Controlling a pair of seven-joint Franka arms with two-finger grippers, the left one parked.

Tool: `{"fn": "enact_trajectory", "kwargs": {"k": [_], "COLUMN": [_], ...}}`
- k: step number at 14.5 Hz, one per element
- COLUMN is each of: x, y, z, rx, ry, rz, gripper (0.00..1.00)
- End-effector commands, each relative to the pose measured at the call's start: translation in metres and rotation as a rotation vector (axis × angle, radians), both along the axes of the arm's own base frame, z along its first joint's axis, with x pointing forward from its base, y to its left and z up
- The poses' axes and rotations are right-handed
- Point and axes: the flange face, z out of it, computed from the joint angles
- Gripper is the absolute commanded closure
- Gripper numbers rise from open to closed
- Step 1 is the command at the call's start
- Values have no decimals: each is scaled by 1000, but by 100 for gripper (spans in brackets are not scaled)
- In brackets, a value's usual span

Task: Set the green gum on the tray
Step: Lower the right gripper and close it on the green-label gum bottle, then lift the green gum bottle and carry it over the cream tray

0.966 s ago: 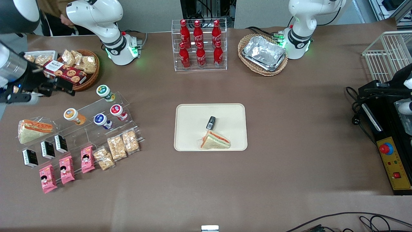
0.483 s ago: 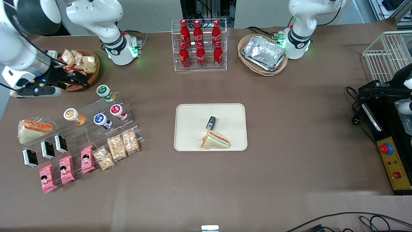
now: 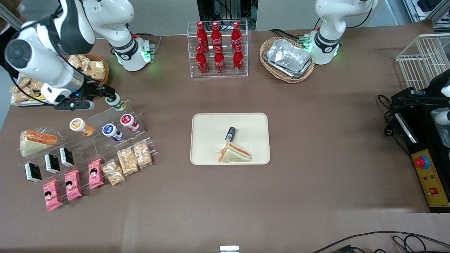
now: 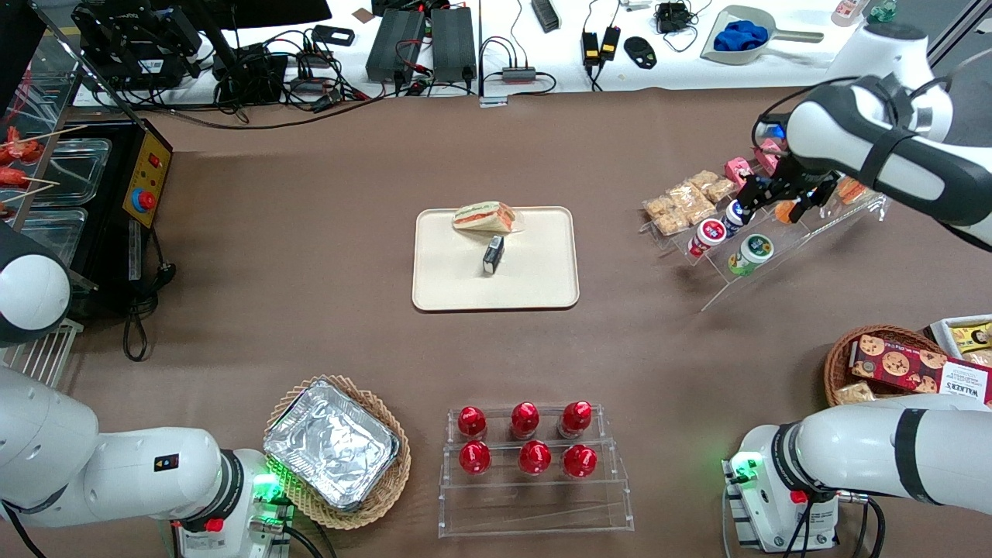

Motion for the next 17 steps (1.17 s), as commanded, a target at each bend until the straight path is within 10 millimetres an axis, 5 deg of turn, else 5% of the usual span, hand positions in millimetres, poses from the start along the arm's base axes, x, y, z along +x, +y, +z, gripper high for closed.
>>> {"fn": "enact_trajectory", "kwargs": {"k": [1,5,14,15,17], "x": [-14,-23,-36,-36,-36], "y": [0,4,21,21,20], "z": [-14,-42,-59,-59,-58], "rx": [-10,-12,-18,-18,-16], "ry": [-29,-38,-15,-12,-13], "rz": [7,17,31,33,39], "gripper": [0,0,2,5,34]}}
